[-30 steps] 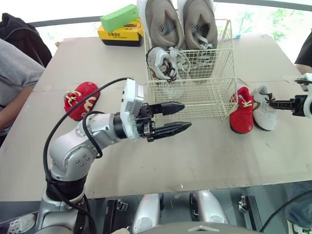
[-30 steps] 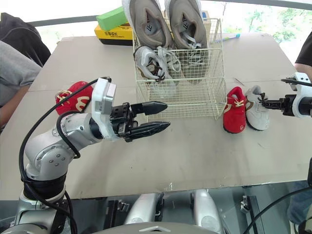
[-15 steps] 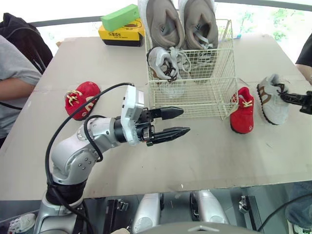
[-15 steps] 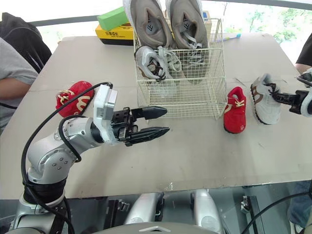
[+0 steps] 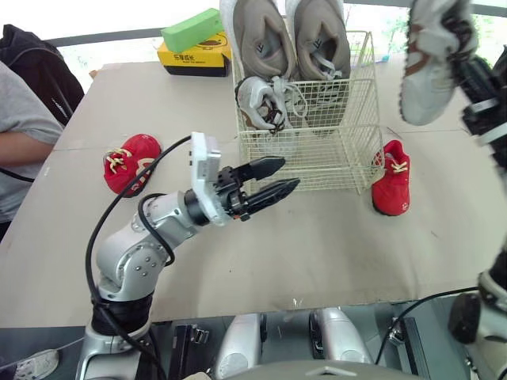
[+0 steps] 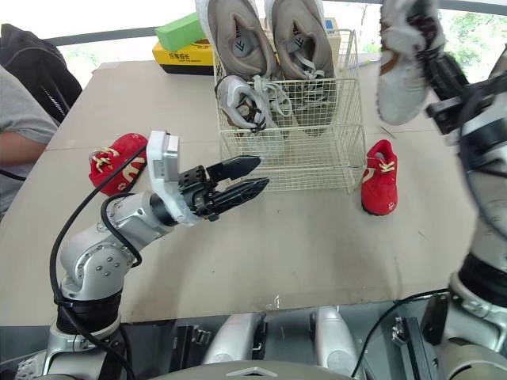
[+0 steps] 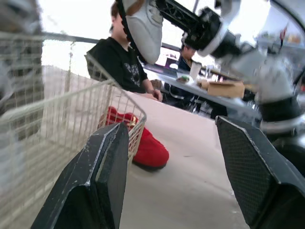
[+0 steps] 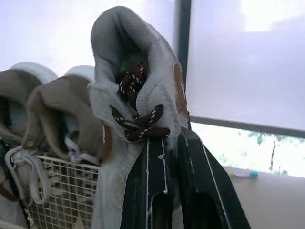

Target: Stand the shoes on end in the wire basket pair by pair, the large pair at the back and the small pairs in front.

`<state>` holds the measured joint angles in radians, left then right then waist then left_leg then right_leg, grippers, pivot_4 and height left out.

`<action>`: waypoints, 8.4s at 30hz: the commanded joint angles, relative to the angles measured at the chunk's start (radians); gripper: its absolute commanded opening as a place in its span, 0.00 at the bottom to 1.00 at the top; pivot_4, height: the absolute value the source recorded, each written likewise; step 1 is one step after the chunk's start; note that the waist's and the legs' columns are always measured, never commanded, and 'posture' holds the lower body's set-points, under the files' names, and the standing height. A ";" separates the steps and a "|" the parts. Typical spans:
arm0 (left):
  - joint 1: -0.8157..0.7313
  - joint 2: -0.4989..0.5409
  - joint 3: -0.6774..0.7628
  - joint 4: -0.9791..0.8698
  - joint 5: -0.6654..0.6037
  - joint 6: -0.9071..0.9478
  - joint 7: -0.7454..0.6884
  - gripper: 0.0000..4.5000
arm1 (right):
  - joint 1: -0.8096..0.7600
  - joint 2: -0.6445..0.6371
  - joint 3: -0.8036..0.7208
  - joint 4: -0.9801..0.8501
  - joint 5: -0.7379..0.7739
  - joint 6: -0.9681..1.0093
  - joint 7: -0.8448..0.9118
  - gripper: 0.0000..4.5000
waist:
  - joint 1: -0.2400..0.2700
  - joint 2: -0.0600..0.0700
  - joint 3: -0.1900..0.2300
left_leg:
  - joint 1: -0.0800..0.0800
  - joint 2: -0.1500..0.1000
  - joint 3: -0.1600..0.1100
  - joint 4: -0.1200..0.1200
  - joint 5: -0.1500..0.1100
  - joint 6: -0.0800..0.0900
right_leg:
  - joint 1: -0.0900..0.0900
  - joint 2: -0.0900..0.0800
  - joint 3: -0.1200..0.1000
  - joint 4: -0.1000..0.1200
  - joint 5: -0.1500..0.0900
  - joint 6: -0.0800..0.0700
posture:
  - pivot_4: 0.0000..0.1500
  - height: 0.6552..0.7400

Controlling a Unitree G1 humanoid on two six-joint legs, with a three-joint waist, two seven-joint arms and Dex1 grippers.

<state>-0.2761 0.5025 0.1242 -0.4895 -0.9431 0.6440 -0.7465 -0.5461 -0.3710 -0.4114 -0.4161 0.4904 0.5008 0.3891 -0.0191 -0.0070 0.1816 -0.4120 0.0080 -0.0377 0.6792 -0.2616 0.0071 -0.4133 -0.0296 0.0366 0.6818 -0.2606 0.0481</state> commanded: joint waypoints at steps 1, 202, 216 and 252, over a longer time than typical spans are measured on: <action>0.067 0.036 0.075 -0.022 -0.010 -0.059 -0.076 0.71 | -0.001 0.074 0.094 -0.028 -0.117 -0.217 -0.068 0.00 | 0.001 0.001 0.000 | 0.000 0.000 0.000 0.000 0.000 -0.001 | 0.000 0.000 0.001 0.000 0.000 0.000 | 1.00 1.00; -0.229 -0.016 0.030 0.213 -0.522 0.195 0.272 0.03 | -0.053 -0.269 0.203 -0.188 1.127 0.442 -0.310 0.47 | 0.004 -0.006 -0.001 | -0.003 -0.003 -0.009 0.001 -0.001 0.002 | 0.001 0.000 -0.008 -0.003 0.002 -0.001 | 1.00 1.00; -0.466 0.190 -0.094 0.539 0.256 -0.330 -0.297 0.03 | 0.534 -0.403 0.042 -0.482 0.601 0.148 0.082 0.75 | 0.015 -0.007 0.000 | -0.003 -0.002 -0.002 -0.003 -0.001 0.002 | 0.002 0.000 -0.008 -0.009 0.002 -0.001 | 1.00 1.00; -0.092 0.242 0.079 0.087 0.108 -0.042 -0.302 0.85 | 0.641 -0.434 0.014 -0.095 0.311 0.208 0.073 1.00 | 0.008 -0.008 -0.001 | 0.006 0.003 0.002 -0.004 -0.001 0.002 | 0.005 0.003 0.005 -0.004 0.002 -0.001 | 1.00 1.00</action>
<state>-0.3868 0.7483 0.1821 -0.2937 -0.7529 0.5535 -1.0838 0.1298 -0.7904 -0.3998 -0.5459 0.7900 0.6453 0.4964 -0.0115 -0.0153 0.1807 -0.4057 0.0106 -0.0352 0.6755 -0.2624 0.0087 -0.4087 -0.0273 0.0412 0.6782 -0.2587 0.0474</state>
